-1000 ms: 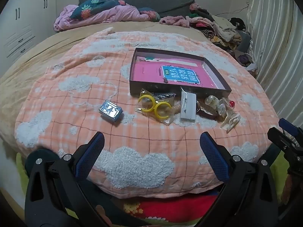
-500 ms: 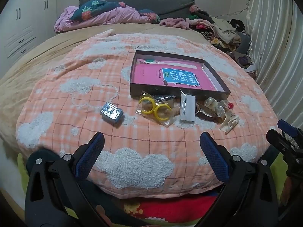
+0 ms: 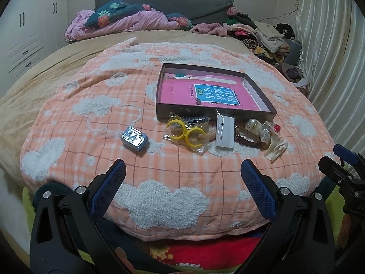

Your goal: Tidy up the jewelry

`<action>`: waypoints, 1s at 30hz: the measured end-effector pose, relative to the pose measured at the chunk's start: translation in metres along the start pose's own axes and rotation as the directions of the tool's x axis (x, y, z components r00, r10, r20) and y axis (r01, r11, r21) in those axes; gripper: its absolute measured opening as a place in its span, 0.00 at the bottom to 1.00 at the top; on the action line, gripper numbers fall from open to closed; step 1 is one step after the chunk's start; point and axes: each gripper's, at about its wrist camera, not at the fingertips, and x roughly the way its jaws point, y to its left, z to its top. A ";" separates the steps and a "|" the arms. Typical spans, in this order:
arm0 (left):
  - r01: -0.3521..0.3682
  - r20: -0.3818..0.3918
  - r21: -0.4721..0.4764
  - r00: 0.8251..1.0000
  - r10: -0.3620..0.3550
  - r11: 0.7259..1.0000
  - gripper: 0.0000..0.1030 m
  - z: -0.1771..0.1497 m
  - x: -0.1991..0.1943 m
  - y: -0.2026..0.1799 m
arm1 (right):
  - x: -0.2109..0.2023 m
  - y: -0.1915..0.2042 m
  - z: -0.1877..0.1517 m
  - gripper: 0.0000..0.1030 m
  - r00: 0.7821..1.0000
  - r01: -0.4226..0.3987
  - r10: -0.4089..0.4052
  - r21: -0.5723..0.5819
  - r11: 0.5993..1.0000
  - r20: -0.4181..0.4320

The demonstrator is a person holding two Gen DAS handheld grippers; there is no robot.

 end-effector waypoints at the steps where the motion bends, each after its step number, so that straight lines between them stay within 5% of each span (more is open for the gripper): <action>1: 0.003 0.000 -0.003 1.000 -0.003 1.000 0.92 -0.001 0.000 0.000 | 0.000 0.000 0.000 0.96 1.000 0.000 0.000 -0.001 1.000 0.001; 30: -0.002 0.001 -0.005 1.000 0.002 1.000 0.92 0.006 -0.001 0.002 | 0.003 0.000 0.002 0.96 1.000 0.009 -0.009 -0.019 1.000 -0.001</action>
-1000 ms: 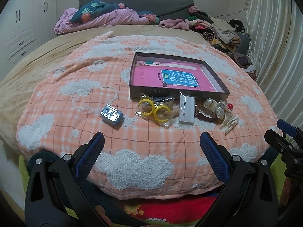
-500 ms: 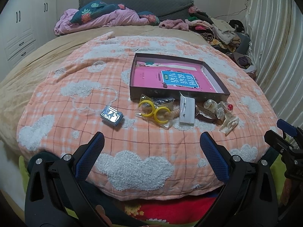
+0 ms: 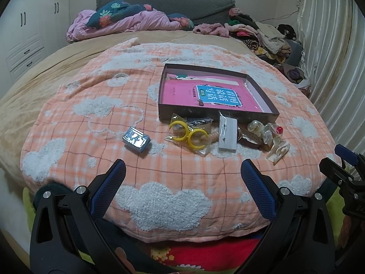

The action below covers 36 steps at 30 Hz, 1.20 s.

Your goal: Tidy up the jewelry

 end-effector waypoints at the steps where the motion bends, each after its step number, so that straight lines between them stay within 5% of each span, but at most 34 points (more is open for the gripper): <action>1: 0.000 0.000 -0.002 1.000 0.000 1.000 0.92 -0.001 0.003 0.003 | 0.000 0.000 0.000 0.96 1.000 0.004 -0.004 -0.003 1.000 0.000; 27: -0.100 -0.040 -0.067 0.994 0.097 0.993 0.92 0.016 0.048 0.044 | 0.060 -0.021 0.030 0.96 0.999 0.025 -0.026 -0.022 0.999 -0.048; 36: -0.145 -0.135 -0.115 0.982 0.129 0.983 0.92 0.013 0.086 0.079 | 0.104 -0.048 0.031 0.96 0.994 0.016 -0.014 0.024 1.000 -0.106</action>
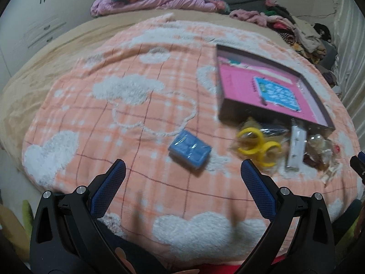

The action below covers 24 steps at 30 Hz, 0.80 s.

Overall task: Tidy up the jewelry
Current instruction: 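Grasp the blue plastic case with the left tool while the right grasps the claw clip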

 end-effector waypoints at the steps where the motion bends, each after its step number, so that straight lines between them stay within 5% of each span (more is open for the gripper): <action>1: 0.007 -0.010 -0.006 1.000 -0.007 1.000 0.92 -0.001 0.005 0.002 | 0.003 -0.002 0.000 0.96 1.000 0.001 -0.001 0.003 1.000 -0.006; 10: -0.005 -0.031 0.023 0.999 0.006 1.000 0.92 0.004 0.035 0.005 | 0.028 -0.010 -0.007 0.96 0.998 -0.011 0.012 0.015 1.000 -0.057; 13: -0.065 -0.036 0.090 0.997 0.068 0.994 0.92 0.007 0.050 0.000 | 0.035 -0.013 -0.010 0.96 0.997 -0.018 0.018 0.007 1.000 -0.076; 18: -0.029 -0.059 0.126 0.998 0.037 0.992 0.91 0.005 0.061 -0.007 | 0.041 -0.010 -0.015 0.96 0.997 0.006 -0.010 -0.051 0.999 -0.076; 24: 0.022 -0.044 0.177 0.999 -0.014 0.984 0.60 0.003 0.057 -0.014 | 0.052 -0.010 -0.017 0.95 0.995 -0.019 0.012 -0.067 0.998 -0.099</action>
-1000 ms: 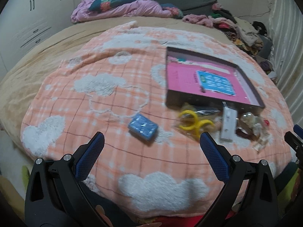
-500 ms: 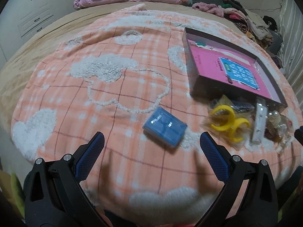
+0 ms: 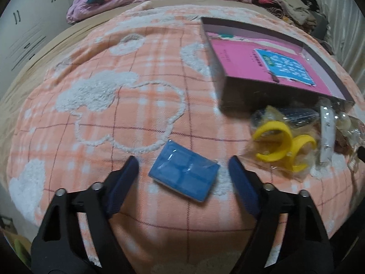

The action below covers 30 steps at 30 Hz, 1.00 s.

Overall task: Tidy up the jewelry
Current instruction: 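Grasp the blue plastic case with the left tool while the right grasps the claw clip, then carry the blue case into the box and release it while the right tool places the claw clip inside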

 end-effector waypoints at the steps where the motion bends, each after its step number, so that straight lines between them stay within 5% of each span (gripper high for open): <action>1: 0.003 0.008 0.006 1.000 -0.003 1.000 0.54 0.001 -0.001 -0.001 | 0.002 0.001 0.000 0.94 1.000 -0.005 0.005 -0.009 1.000 -0.002; 3: -0.005 0.020 0.016 1.000 0.005 1.000 0.44 0.002 -0.004 -0.003 | 0.007 0.003 -0.002 0.68 1.000 -0.020 0.020 -0.024 1.000 -0.017; 7: 0.055 0.042 0.001 0.998 -0.055 0.999 0.43 0.003 -0.012 0.000 | 0.004 -0.001 -0.006 0.68 0.998 -0.060 0.060 0.001 0.998 -0.009; 18: 0.073 0.097 -0.012 0.993 -0.072 0.997 0.43 0.018 -0.039 0.006 | -0.048 -0.038 -0.010 0.68 0.995 -0.040 0.028 0.127 0.991 0.092; 30: 0.095 0.197 -0.012 0.976 -0.091 0.995 0.43 0.066 -0.057 0.001 | -0.075 -0.051 0.035 0.68 0.976 -0.056 0.029 0.122 0.991 0.218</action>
